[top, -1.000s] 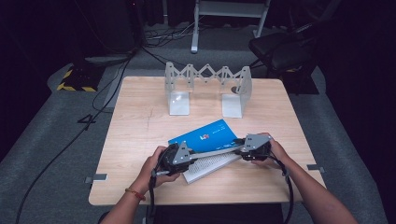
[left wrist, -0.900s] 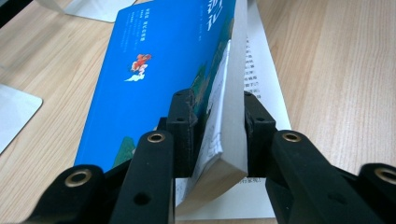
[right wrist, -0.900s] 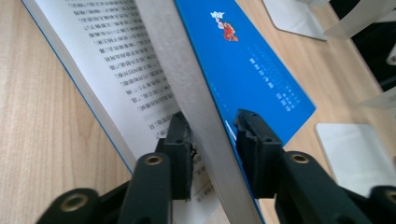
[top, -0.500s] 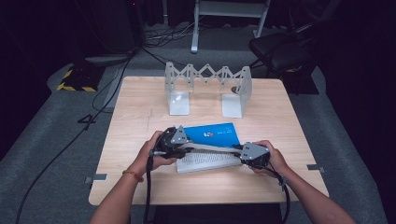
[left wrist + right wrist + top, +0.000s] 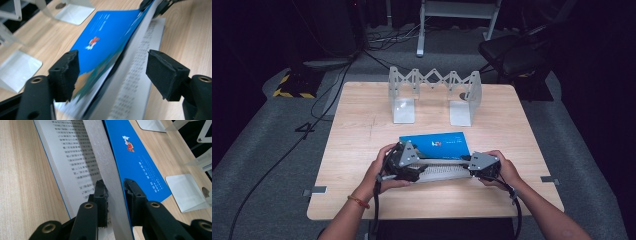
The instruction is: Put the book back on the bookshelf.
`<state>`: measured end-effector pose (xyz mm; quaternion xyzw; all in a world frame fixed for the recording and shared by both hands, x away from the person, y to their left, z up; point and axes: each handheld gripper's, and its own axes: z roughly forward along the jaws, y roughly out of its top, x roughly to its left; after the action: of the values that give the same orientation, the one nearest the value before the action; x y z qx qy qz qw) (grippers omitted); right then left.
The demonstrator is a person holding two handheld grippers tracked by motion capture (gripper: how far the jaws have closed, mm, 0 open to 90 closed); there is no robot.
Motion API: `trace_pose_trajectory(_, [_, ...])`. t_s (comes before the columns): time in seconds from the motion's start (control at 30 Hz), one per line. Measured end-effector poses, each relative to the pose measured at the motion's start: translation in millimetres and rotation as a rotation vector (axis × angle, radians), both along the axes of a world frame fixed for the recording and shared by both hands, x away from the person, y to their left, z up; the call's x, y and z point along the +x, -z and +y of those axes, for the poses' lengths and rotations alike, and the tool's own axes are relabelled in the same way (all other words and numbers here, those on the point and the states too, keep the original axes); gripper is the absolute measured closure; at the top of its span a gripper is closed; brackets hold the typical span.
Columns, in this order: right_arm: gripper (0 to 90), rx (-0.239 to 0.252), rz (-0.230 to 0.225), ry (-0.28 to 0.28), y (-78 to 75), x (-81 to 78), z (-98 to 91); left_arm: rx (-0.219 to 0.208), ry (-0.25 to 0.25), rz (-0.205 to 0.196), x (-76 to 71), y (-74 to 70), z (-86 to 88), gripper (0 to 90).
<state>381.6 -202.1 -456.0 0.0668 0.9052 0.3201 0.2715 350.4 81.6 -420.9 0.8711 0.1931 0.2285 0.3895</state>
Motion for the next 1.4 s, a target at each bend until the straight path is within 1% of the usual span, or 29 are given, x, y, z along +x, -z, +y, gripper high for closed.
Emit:
trace_pose_trajectory(0.07, [73.3,-0.005,-0.003,0.003,1.1,-1.3,1.4,0.016,0.013,-0.003,-3.4,0.4,-15.6,26.7])
trace_pose_trajectory(0.1, [73.3,-0.008,-0.006,0.000,1.3,-1.6,1.9,0.050,0.008,-0.003,-3.1,2.6,-26.9,26.7])
trace_pose_trajectory(0.2, [73.1,-0.016,-0.006,0.004,0.7,-3.2,3.4,0.093,-0.002,0.025,1.6,8.9,-40.8,26.7])
trace_pose_trajectory(0.27, [72.9,-0.013,-0.003,0.005,0.7,-3.3,3.4,0.113,-0.020,0.042,5.9,14.7,-45.6,27.0])
trace_pose_trajectory(0.3, [72.8,-0.012,-0.002,0.005,0.8,-3.4,3.3,0.143,-0.033,0.052,8.2,20.8,-47.2,27.7])
trace_pose_trajectory(0.33, [72.0,-0.004,0.011,0.011,0.7,-3.2,3.3,0.158,-0.025,0.056,8.9,23.6,-46.6,33.7])
trace_pose_trajectory(0.37, [72.0,-0.004,0.011,0.011,0.7,-3.2,3.3,0.158,-0.025,0.056,8.9,23.6,-46.6,41.6])
trace_pose_trajectory(0.4, [71.5,-0.003,0.016,0.010,1.0,-2.8,3.6,0.171,-0.032,0.062,9.7,26.5,-46.4,41.6])
trace_pose_trajectory(0.47, [70.6,-0.005,0.020,0.010,2.1,-2.7,4.1,0.209,-0.045,0.044,9.2,30.5,-46.1,49.3])
trace_pose_trajectory(0.5, [69.7,-0.003,0.023,0.008,2.8,-2.3,4.2,0.208,-0.049,0.041,10.7,30.6,-42.5,59.8])
trace_pose_trajectory(0.6, [67.6,0.017,0.027,0.008,2.7,-1.5,2.7,0.211,-0.032,0.040,11.8,30.1,-39.8,64.5])
trace_pose_trajectory(0.63, [64.3,0.070,0.036,0.003,2.9,1.4,-1.5,0.193,-0.033,0.041,11.6,30.9,-38.3,65.5])
trace_pose_trajectory(0.67, [62.4,0.107,0.042,-0.014,3.6,4.0,-5.4,0.177,-0.024,0.047,13.1,31.1,-35.7,66.0])
trace_pose_trajectory(0.7, [62.4,0.107,0.042,-0.014,3.6,4.0,-5.4,0.166,-0.017,0.056,14.0,31.2,-33.0,66.0])
trace_pose_trajectory(0.73, [59.9,0.141,0.049,-0.030,4.9,7.5,-10.3,0.154,-0.008,0.054,14.5,31.6,-31.1,66.6])
trace_pose_trajectory(0.77, [56.8,0.157,0.056,-0.035,6.8,11.8,-15.3,0.147,-0.005,0.053,14.8,31.5,-29.2,66.9])
trace_pose_trajectory(0.8, [56.5,0.189,0.077,-0.033,11.5,21.4,-25.4,0.137,0.004,0.062,16.1,31.1,-24.7,67.2])
trace_pose_trajectory(0.83, [56.6,0.199,0.080,-0.044,13.9,25.8,-29.8,0.124,0.009,0.064,17.2,31.1,-21.8,67.5])
trace_pose_trajectory(0.9, [57.6,0.205,0.079,-0.046,15.8,29.4,-32.9,0.112,0.009,0.074,18.2,30.8,-19.0,67.8])
trace_pose_trajectory(0.97, [60.9,0.240,0.086,-0.080,16.5,33.7,-36.0,0.090,0.017,0.084,20.5,30.5,-12.5,68.1])
trace_pose_trajectory(1.0, [64.2,0.231,0.063,-0.102,15.3,32.7,-33.4,0.087,0.019,0.093,21.3,30.6,-10.3,68.0])
trace_pose_trajectory(1.07, [67.9,0.164,0.013,-0.120,11.3,26.7,-25.8,0.072,0.005,0.117,23.9,28.9,-6.0,65.3])
trace_pose_trajectory(1.1, [69.0,0.146,-0.002,-0.123,9.1,23.5,-23.0,0.084,-0.006,0.127,24.0,27.3,-5.8,62.2])
trace_pose_trajectory(1.13, [69.0,0.146,-0.002,-0.123,9.1,23.5,-23.0,0.084,-0.006,0.127,24.0,27.3,-5.8,58.9])
trace_pose_trajectory(1.17, [70.2,0.126,-0.001,-0.135,6.5,20.5,-20.1,0.102,-0.012,0.121,22.9,25.5,-6.8,58.9])
trace_pose_trajectory(1.27, [72.0,0.108,-0.014,-0.141,1.6,12.6,-12.9,0.112,-0.018,0.110,17.8,22.0,-16.3,49.1])
trace_pose_trajectory(1.3, [73.2,0.094,-0.023,-0.147,-0.8,6.4,-7.8,0.145,-0.023,0.093,13.8,22.3,-27.7,44.0])
trace_pose_trajectory(1.33, [73.9,0.087,-0.025,-0.151,-1.9,3.1,-5.2,0.165,-0.014,0.087,12.1,22.9,-33.0,41.4])
trace_pose_trajectory(1.4, [74.4,0.084,-0.029,-0.154,-3.2,-0.1,-2.8,0.178,-0.017,0.078,10.8,23.8,-37.8,39.0])
